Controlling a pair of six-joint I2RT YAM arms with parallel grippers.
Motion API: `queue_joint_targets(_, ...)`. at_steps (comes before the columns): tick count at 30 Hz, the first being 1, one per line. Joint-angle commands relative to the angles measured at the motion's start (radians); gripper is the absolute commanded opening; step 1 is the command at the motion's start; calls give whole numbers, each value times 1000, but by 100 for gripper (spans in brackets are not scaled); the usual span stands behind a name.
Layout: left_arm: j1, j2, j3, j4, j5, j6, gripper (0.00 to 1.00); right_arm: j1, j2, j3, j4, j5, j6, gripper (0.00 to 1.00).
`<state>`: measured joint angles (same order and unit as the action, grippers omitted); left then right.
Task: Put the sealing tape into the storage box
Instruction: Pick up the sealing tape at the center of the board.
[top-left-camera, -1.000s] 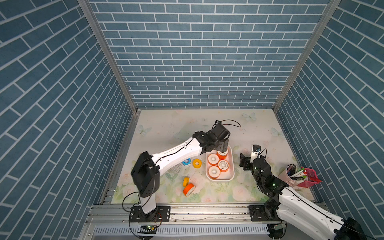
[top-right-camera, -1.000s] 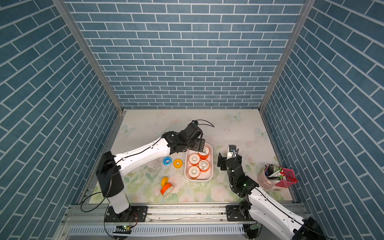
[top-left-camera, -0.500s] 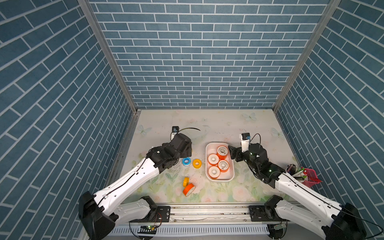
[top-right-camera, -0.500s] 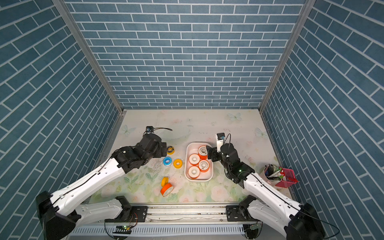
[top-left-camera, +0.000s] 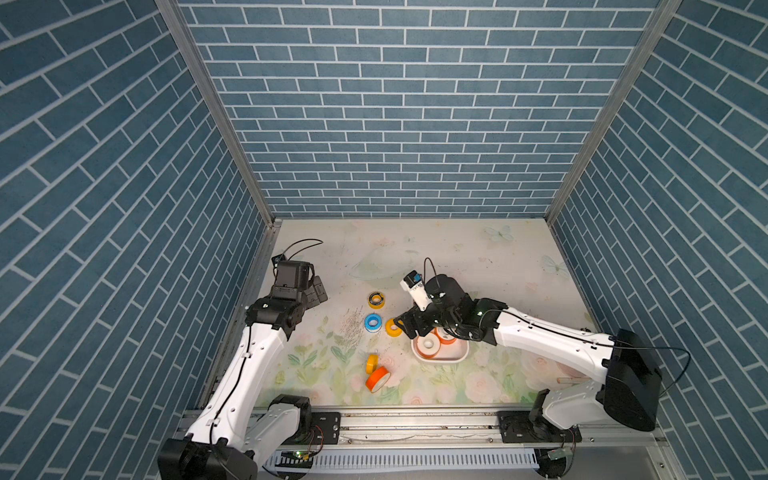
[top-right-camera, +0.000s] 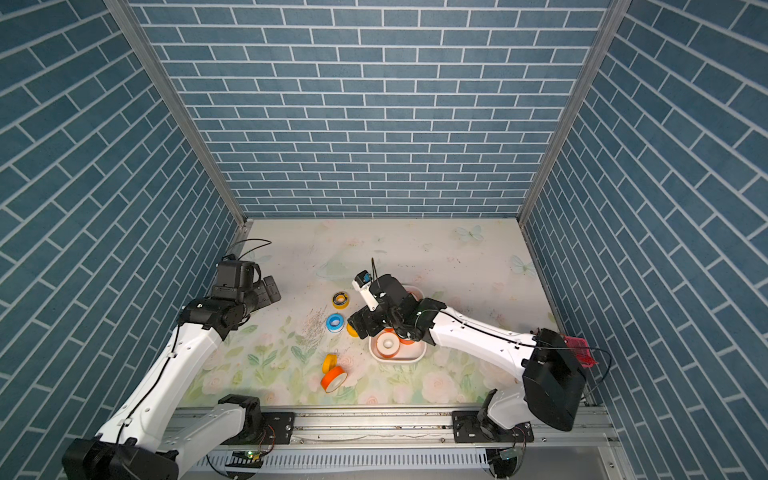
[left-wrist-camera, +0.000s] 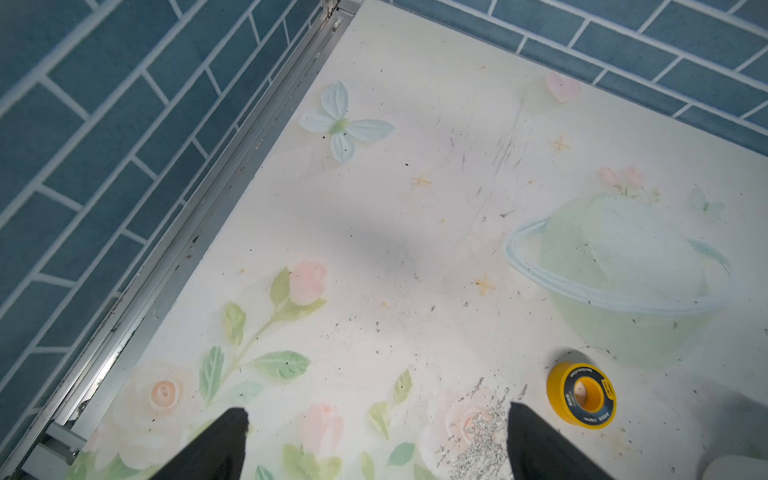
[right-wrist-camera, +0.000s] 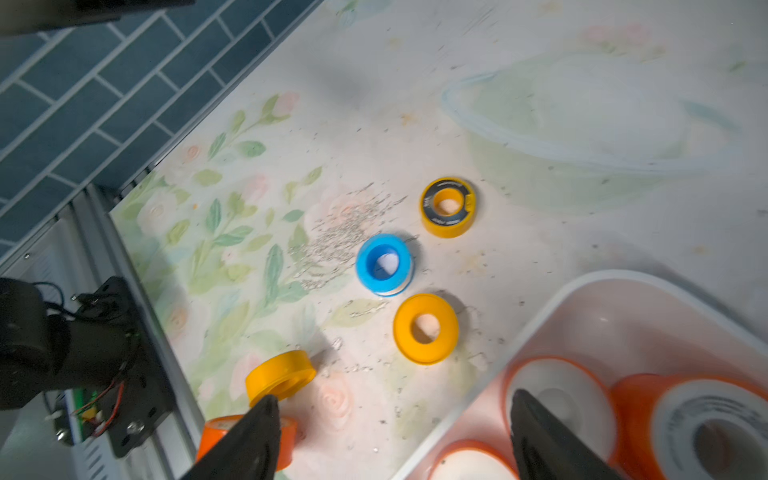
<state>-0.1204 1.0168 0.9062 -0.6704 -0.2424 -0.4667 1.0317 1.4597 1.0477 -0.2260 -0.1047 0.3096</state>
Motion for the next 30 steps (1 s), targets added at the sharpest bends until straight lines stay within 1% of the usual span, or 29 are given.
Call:
queue_joint_targets(1, 20, -4, -13, 30, 45, 27, 100, 56, 68, 79, -118, -61, 6, 89)
queue_joint_targets(6, 25, 1, -20, 35, 58, 29, 100, 143, 173, 185, -215, -27, -3, 93)
queue_joint_targets(9, 26, 1, -21, 37, 63, 30, 100, 181, 221, 236, -257, -39, -9, 94)
queue_joint_targets(12, 27, 0, -22, 37, 60, 28, 100, 212, 267, 280, -307, -18, -7, 94)
queue_joint_targets(20, 27, 5, -23, 38, 58, 28, 100, 276, 328, 298, -311, 23, 45, 94)
queue_joint_targets(24, 28, 9, -23, 38, 59, 29, 100, 298, 360, 308, -308, 23, 65, 94)
queue_joint_targets(25, 27, 9, -24, 38, 59, 28, 100, 303, 368, 306, -307, 46, 71, 94)
queue_joint_targets(30, 28, 9, -24, 42, 67, 30, 100, 313, 393, 303, -304, 36, 90, 94)
